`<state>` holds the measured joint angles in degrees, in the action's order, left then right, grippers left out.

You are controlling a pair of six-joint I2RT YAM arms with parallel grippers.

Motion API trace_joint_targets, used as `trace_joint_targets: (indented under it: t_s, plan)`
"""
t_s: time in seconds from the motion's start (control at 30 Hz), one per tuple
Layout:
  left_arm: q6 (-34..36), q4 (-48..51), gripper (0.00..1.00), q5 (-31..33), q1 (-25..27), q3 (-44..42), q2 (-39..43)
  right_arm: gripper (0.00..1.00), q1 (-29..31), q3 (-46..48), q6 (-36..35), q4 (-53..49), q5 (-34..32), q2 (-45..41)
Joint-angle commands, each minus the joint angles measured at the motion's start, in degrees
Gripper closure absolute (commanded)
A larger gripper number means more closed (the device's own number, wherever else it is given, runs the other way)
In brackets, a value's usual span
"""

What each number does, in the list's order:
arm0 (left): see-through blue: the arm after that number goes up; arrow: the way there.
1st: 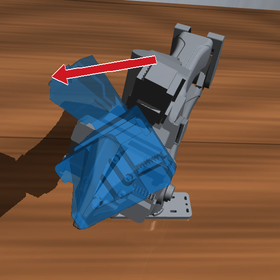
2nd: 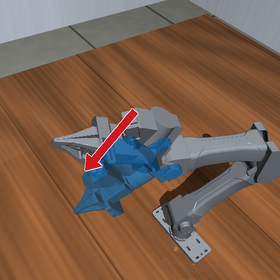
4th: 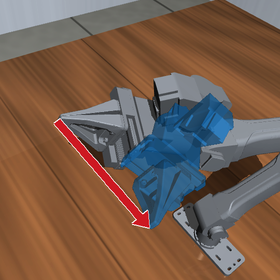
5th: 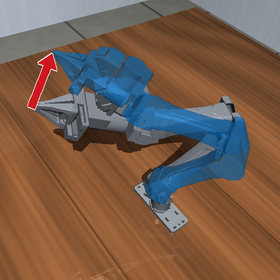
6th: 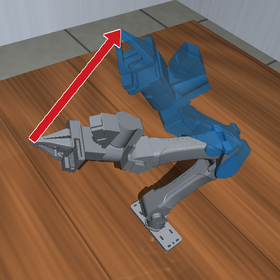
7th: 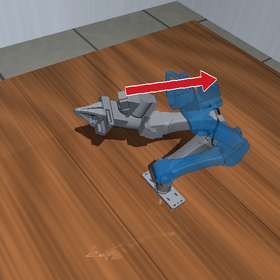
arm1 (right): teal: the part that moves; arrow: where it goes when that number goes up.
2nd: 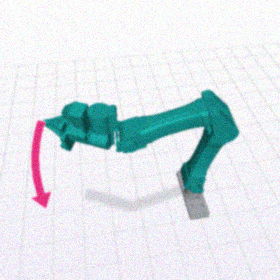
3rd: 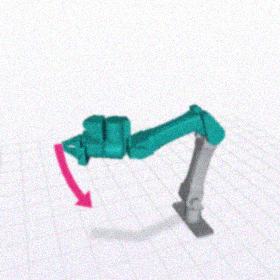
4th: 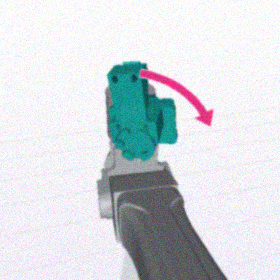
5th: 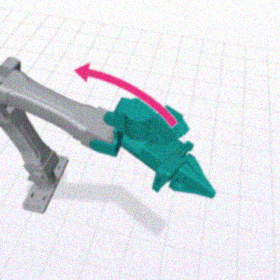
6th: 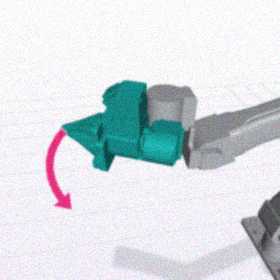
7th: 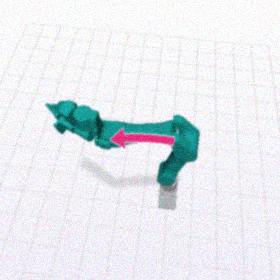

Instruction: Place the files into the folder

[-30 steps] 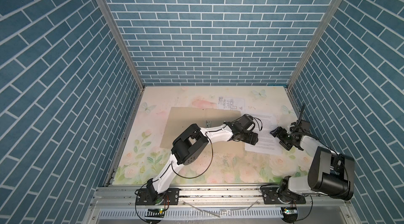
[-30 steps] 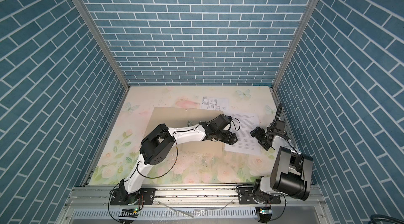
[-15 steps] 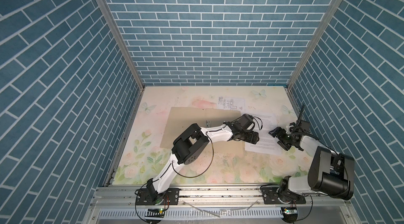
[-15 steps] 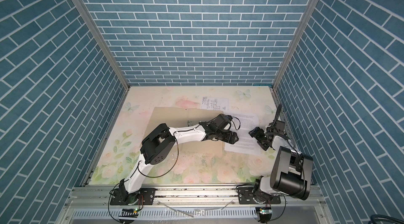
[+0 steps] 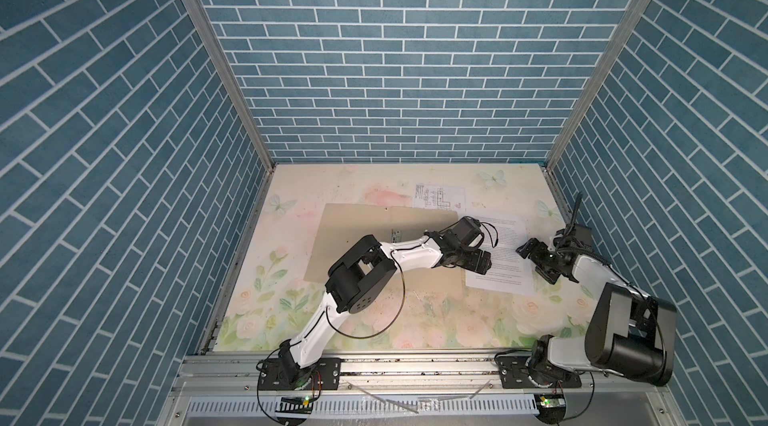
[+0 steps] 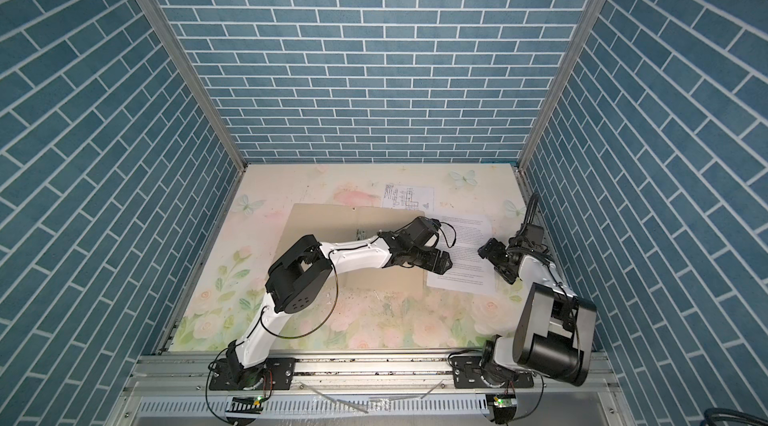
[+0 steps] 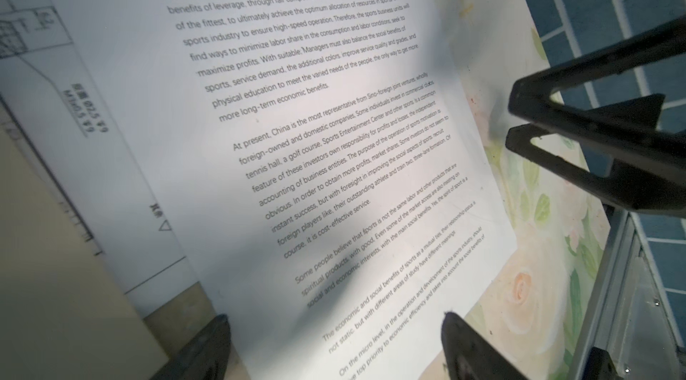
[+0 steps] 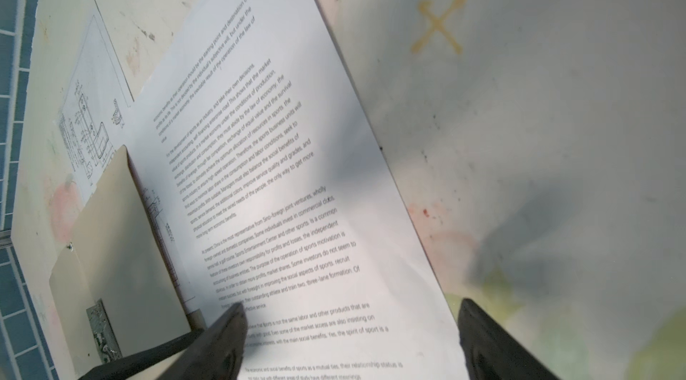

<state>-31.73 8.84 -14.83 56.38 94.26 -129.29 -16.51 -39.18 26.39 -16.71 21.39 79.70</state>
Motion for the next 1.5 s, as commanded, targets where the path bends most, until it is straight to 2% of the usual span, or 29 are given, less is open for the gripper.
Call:
trace_joint_targets:
  t_s: [0.0,0.33,0.6,1.17,1.33,1.47]
  plan:
    - [0.9,4.8,0.09,2.4,-0.2,0.2,1.6,0.12,0.0,-3.2,-3.5,-1.1,-2.9,3.1]
    - [0.2,8.2,0.09,1.1,-0.1,2.1,-1.2,0.17,1.0,-3.7,-3.7,-2.7,-2.9,7.7]
    - [-0.9,8.7,0.09,-1.2,0.0,2.9,-2.9,0.2,2.0,-4.0,-3.6,-2.9,1.8,10.9]
    - [-2.6,7.1,0.08,-3.4,-0.1,1.9,-4.3,0.21,1.9,-1.5,-2.3,-0.3,6.7,11.7]
    - [-3.0,5.8,0.08,-4.1,-0.2,1.4,-4.3,0.21,1.9,-0.8,-0.8,1.8,11.0,11.6]
    - [-3.7,4.5,0.08,-4.5,-0.3,0.8,-4.3,0.21,1.8,-0.7,-0.6,1.9,11.4,11.4]
